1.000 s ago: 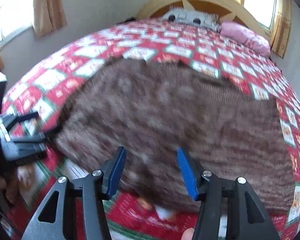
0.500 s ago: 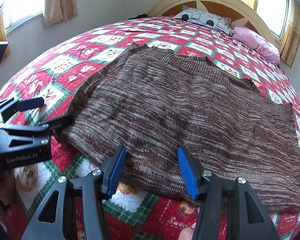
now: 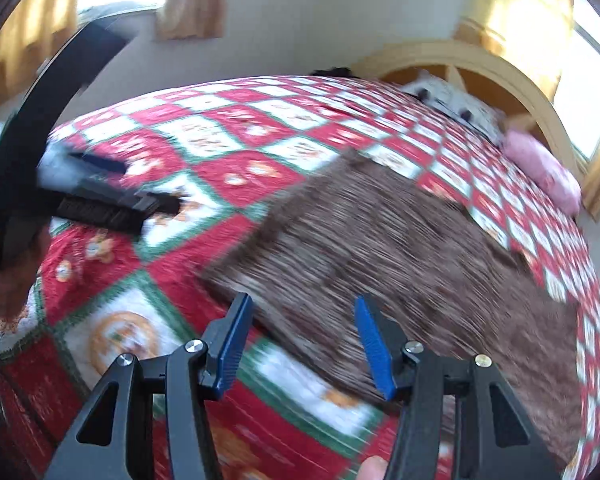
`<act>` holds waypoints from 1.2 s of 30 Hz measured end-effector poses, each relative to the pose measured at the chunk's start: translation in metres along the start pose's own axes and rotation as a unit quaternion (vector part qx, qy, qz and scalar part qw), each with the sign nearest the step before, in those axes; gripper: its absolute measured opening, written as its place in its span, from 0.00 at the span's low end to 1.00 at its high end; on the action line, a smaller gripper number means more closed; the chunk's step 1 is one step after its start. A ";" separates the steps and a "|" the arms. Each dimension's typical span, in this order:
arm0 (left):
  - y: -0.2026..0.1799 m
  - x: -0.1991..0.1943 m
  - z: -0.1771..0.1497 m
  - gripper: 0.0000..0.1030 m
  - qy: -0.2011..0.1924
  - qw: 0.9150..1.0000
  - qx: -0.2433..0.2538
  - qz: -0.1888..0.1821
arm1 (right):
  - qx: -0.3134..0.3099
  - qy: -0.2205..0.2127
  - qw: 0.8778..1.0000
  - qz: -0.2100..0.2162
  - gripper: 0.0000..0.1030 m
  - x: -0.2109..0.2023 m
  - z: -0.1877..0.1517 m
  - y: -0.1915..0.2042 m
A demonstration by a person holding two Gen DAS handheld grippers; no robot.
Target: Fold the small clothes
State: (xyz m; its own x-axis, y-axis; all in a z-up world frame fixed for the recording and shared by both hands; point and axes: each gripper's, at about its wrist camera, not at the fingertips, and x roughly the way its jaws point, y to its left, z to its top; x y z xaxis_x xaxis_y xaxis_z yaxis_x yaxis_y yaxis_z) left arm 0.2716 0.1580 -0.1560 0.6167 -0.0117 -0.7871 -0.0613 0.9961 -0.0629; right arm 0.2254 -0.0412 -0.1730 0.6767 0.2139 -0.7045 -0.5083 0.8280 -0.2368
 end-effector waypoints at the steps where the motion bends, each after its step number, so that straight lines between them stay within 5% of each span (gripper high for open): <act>1: 0.003 -0.001 0.005 0.90 -0.005 1.000 -0.001 -0.006 | -0.015 -0.001 1.000 -0.005 0.48 0.004 0.001 0.008; 8: 0.014 0.009 0.037 0.90 -0.012 0.997 -0.004 -0.080 | -0.058 0.002 0.998 -0.029 0.45 0.024 0.007 0.032; 10: 0.010 0.018 0.042 0.90 -0.006 0.995 -0.001 -0.099 | -0.053 0.002 0.998 -0.032 0.28 0.026 0.008 0.029; 14: -0.007 0.037 0.054 0.90 0.007 0.990 0.004 -0.138 | -0.043 0.005 0.999 -0.032 0.19 0.029 0.008 0.025; 15: -0.013 0.043 0.059 0.89 0.008 0.989 0.002 -0.148 | -0.040 0.004 0.999 -0.032 0.10 0.028 0.007 0.024; 18: -0.026 0.058 0.070 0.89 0.014 0.984 -0.006 -0.180 | -0.032 0.005 0.999 -0.026 0.10 0.029 0.007 0.021; 33: -0.069 0.114 0.097 0.79 0.035 0.982 0.014 -0.187 | -0.036 0.003 0.999 -0.039 0.09 0.036 0.003 0.026; 35: -0.074 0.115 0.098 0.74 0.034 0.983 0.026 -0.179 | -0.035 0.002 0.999 -0.038 0.09 0.036 0.003 0.026; 36: -0.076 0.116 0.098 0.62 0.033 0.983 0.028 -0.181 | -0.032 0.002 0.999 -0.034 0.09 0.036 0.003 0.024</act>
State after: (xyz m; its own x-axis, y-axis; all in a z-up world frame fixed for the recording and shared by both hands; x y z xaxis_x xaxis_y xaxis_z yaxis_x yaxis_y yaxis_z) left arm 0.4248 0.0899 -0.1823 0.5379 -0.3698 -0.7576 0.1975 0.9289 -0.3132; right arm 0.2394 -0.0118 -0.2019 0.7084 0.1558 -0.6884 -0.4940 0.8061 -0.3259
